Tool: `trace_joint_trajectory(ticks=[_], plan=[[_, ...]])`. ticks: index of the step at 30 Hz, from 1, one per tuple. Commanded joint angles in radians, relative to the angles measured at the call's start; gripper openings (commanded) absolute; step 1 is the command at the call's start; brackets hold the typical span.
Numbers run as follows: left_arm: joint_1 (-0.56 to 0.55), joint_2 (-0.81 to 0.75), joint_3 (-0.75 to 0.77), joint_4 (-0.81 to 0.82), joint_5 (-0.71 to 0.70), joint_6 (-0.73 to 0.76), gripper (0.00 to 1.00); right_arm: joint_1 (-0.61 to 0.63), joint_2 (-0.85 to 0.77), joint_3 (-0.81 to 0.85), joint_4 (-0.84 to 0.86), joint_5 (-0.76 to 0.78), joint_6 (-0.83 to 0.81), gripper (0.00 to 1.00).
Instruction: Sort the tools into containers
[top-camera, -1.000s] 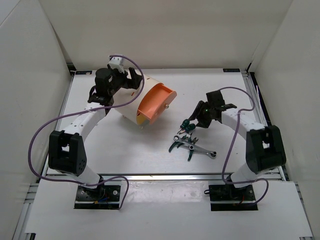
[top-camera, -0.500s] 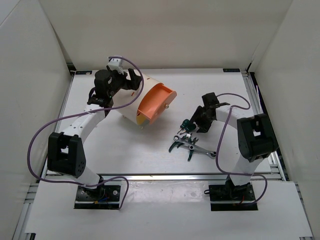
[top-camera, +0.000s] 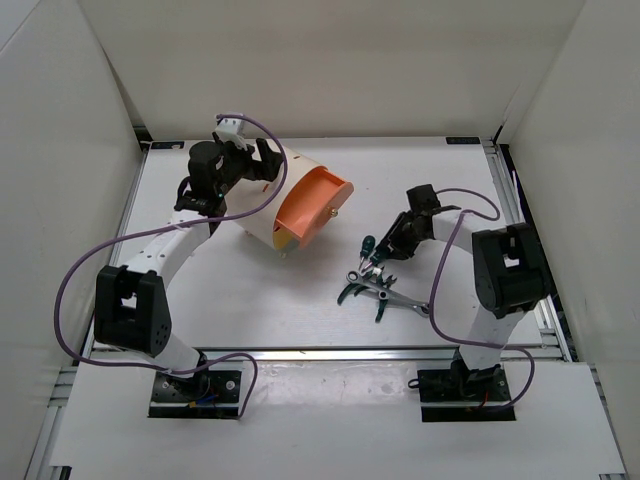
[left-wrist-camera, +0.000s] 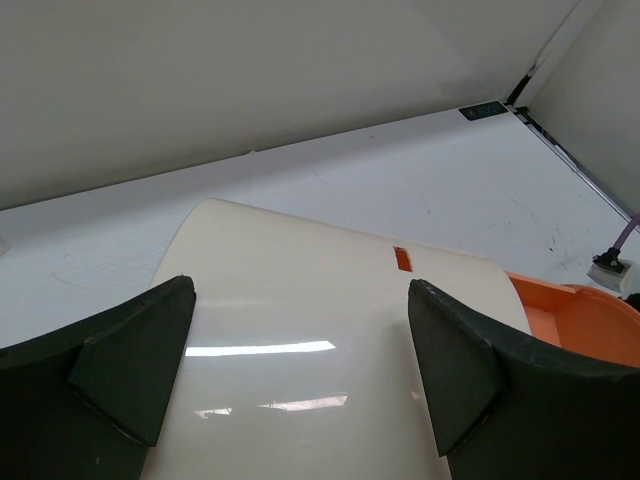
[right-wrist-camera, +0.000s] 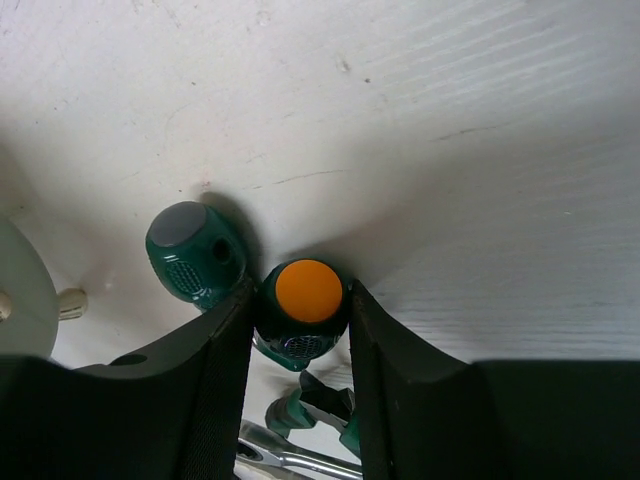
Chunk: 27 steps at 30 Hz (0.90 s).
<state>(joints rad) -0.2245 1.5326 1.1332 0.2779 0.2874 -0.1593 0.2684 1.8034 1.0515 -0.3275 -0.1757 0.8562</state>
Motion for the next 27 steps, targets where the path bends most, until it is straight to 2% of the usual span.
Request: trace_joint_trajectory(ticks=[1,2,3,7,12,14,18,25,27], plan=[[0.005,-0.008,-0.044,-0.138,-0.011,-0.026,0.99,-0.038,-0.027,-0.057,-0.053,0.064,-0.034,0.09],[0.005,-0.005,-0.044,-0.138,-0.011,-0.028,0.99,-0.047,-0.042,-0.054,-0.059,0.07,-0.037,0.02],[0.005,-0.006,-0.044,-0.138,-0.008,-0.026,0.99,-0.052,-0.055,-0.054,-0.065,0.077,-0.052,0.0],[0.004,-0.011,-0.046,-0.14,-0.011,-0.025,0.99,-0.109,-0.177,-0.039,-0.059,0.126,-0.074,0.0],[0.005,-0.02,-0.053,-0.135,-0.011,-0.02,0.99,-0.192,-0.277,-0.01,0.017,0.067,-0.095,0.0],[0.005,-0.023,-0.059,-0.135,-0.014,-0.02,0.99,-0.216,-0.294,0.049,0.015,0.045,-0.108,0.0],[0.005,-0.026,-0.056,-0.137,-0.011,-0.02,0.99,-0.219,-0.331,0.165,-0.024,0.001,-0.126,0.0],[0.005,-0.029,-0.058,-0.137,-0.005,-0.023,0.99,-0.192,-0.453,0.269,0.051,-0.053,-0.111,0.0],[0.005,-0.029,-0.062,-0.134,-0.005,-0.022,0.99,-0.158,-0.451,0.35,0.058,-0.085,-0.12,0.0]])
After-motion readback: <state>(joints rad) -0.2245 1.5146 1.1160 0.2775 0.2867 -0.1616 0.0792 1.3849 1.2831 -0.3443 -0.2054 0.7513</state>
